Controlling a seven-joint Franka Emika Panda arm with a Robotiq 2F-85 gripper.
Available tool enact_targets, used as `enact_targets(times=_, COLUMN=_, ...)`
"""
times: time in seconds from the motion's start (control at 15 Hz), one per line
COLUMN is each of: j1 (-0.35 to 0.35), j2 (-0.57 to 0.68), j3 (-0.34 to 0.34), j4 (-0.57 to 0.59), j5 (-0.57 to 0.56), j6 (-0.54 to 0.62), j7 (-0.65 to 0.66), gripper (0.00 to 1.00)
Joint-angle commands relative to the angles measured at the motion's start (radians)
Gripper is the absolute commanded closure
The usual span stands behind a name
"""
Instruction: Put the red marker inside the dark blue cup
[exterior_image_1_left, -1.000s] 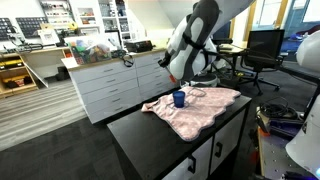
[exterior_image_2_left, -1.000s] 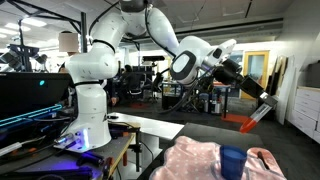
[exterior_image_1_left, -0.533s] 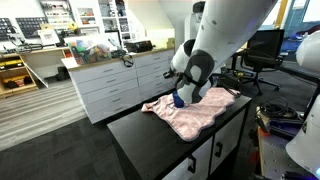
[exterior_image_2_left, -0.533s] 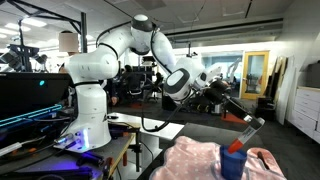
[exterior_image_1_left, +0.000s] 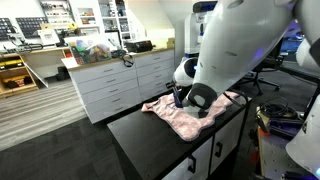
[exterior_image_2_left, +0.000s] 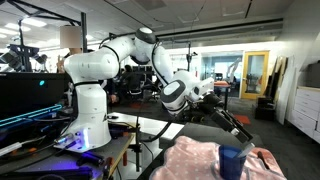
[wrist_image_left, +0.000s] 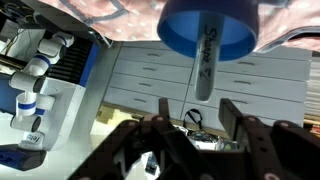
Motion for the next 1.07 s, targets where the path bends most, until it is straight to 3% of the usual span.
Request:
enact_targets(times=0.0, j1=0.064, j2=0.009, j3=-0.064, j4=-0.055, j5=0.002, j6=0.004, j7=0.015, gripper=0.12)
enact_targets(times=0.13, j1=0.100, j2=0.034, j3=-0.125, j4=-0.079, j5=-0.010, j6=0.000, j7=-0.008, gripper=0.02)
enact_targets(times=0.33, j1=0.164, j2=0.073, j3=-0.239, j4=-0.106, j5=-0.047, j6=-0.013, j7=-0.052, gripper=0.00)
enact_targets(times=0.4, j1=0.113, j2=0.009, j3=-0.175, j4=-0.062, j5=-0.026, j6=-0.006, j7=-0.001, gripper=0.00)
enact_targets(times=1.0, j1=0.123, j2=0.012, j3=-0.179, j4=-0.064, j5=-0.028, j6=-0.006, j7=-0.004, gripper=0.00)
